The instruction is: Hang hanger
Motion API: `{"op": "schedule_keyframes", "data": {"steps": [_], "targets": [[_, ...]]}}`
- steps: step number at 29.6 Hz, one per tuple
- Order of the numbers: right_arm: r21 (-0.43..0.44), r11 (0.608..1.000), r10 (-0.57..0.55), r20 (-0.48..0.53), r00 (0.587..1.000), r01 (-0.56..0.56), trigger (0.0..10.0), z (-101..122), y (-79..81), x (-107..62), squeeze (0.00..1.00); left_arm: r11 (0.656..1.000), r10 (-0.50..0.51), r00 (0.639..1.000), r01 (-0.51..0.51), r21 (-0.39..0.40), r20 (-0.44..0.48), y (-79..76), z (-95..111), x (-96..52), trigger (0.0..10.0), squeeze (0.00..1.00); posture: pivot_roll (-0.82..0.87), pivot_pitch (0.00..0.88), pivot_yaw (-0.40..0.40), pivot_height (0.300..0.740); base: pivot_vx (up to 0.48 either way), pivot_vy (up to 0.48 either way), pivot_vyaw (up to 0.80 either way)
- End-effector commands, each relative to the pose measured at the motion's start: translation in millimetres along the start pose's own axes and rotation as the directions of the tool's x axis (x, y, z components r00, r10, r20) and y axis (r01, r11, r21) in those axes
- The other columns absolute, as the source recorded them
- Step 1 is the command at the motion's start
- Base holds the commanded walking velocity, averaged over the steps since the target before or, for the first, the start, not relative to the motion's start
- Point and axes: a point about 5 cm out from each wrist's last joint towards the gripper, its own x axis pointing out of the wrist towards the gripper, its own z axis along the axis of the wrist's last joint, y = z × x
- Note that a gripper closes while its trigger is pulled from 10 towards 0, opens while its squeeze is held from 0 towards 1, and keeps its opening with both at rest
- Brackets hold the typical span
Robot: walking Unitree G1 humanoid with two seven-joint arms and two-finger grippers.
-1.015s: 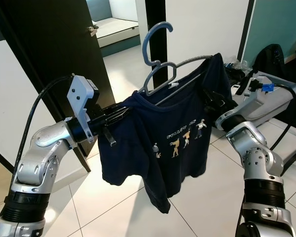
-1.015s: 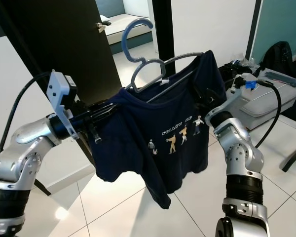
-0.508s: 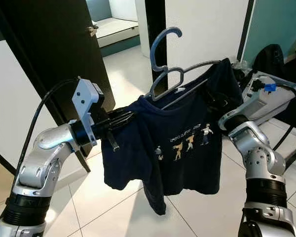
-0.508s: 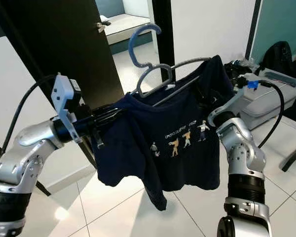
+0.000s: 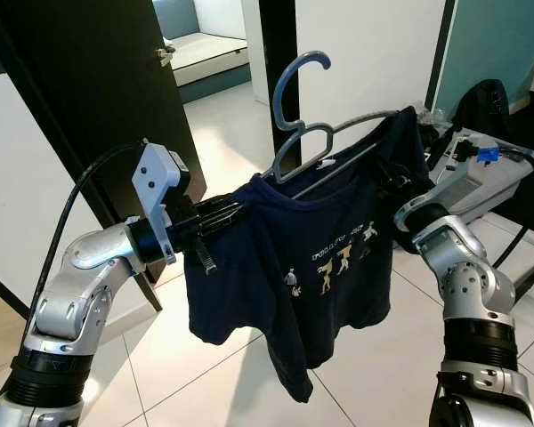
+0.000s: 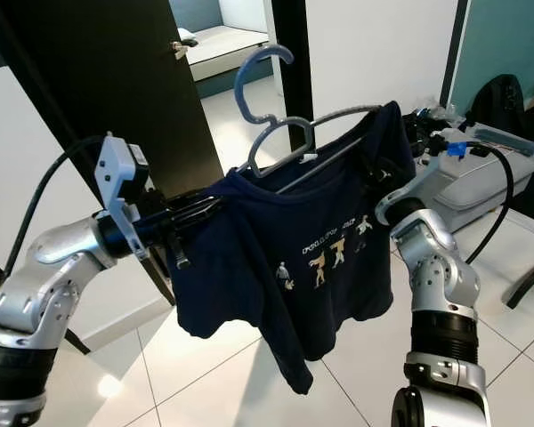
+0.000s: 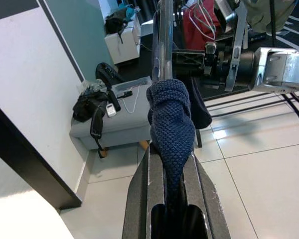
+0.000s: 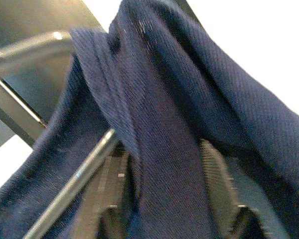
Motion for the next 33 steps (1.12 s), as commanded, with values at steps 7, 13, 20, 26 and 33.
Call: {"op": "schedule_keyframes", "data": {"steps": [7, 13, 20, 26, 33], "targets": [[-0.012, 1.000, 0.021, 0.011, 1.000, -0.020, 0.0, 2, 4.8, 1.8, 0.00, 0.999, 0.016, 0.998, -0.013, 0.046, -0.054, 3.0, -4, -6.6, 10.0, 0.00, -0.08, 0.000, 0.098, 0.740, 0.000, 0.000, 0.00], [-0.019, 0.999, 0.026, 0.018, 1.000, -0.026, 0.0, 6, 5.2, 1.3, 0.00, 0.992, -0.008, 0.975, 0.036, 0.123, -0.222, 3.3, -23, -17.9, 10.0, 0.00, -0.08, 0.000, 0.097, 0.740, 0.000, 0.000, 0.00], [-0.018, 0.999, 0.032, 0.015, 0.999, -0.032, 0.0, 5, 6.5, 0.7, 0.00, 0.990, -0.039, 0.956, 0.077, 0.118, -0.292, -1.6, -33, -24.6, 10.0, 0.00, -0.08, 0.000, 0.097, 0.740, 0.000, 0.000, 0.00], [-0.021, 0.999, 0.040, 0.004, 0.999, -0.040, 0.0, 2, 8.1, 0.9, 0.00, 0.992, -0.030, 0.954, 0.065, 0.108, -0.298, -4.6, -38, -22.7, 10.0, 0.00, -0.08, 0.000, 0.090, 0.740, 0.000, 0.000, 0.00], [-0.019, 0.998, 0.066, -0.018, 0.998, -0.066, 0.0, -3, 13.8, 3.1, 0.00, 0.994, 0.056, 0.960, -0.029, 0.102, -0.274, -3.7, -45, -9.2, 10.0, 0.00, -0.08, 0.000, 0.090, 0.740, 0.000, 0.000, 0.00]]}}
